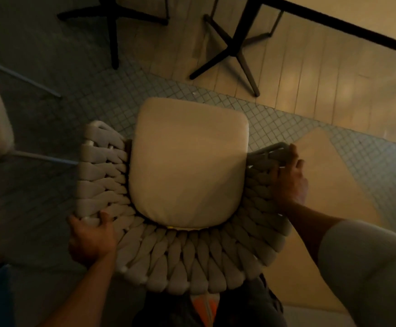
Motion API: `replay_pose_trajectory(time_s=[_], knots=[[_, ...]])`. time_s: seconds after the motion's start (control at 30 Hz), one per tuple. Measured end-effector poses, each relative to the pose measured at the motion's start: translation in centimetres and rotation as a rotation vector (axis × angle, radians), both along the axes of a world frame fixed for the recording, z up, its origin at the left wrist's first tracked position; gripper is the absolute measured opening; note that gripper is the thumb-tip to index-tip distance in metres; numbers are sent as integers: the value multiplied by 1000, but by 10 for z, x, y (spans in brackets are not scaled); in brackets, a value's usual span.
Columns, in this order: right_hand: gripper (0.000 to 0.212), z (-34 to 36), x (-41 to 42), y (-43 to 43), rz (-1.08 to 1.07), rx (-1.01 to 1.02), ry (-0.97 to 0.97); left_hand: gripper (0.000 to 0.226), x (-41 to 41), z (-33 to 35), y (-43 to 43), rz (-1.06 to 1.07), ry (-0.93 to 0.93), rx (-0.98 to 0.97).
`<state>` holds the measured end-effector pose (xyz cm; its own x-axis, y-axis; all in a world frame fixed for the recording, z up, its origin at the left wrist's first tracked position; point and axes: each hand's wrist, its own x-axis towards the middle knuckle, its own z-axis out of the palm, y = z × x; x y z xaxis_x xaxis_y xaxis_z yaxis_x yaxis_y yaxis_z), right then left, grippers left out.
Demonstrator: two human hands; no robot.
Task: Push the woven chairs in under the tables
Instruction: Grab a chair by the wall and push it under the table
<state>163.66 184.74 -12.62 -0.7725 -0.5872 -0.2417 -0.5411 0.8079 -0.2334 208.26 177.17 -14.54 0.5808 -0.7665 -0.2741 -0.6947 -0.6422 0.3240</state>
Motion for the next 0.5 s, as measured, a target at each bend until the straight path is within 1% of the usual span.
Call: replay_pose_trajectory(time_s=[0.17,0.33,0.43,0.5], knots=[[83,6,5,4,-4,-31,-35,67,1,8,-3,-30,70,46],[85,21,30,15,-55,3,-100,67,9,16,-4,-93,146,93],[92,28,45,34,-93,22,-144,64,17,26,-4,-182,185,131],[98,31,54,48,-67,49,-137,65,24,29,-6,-249,194,181]])
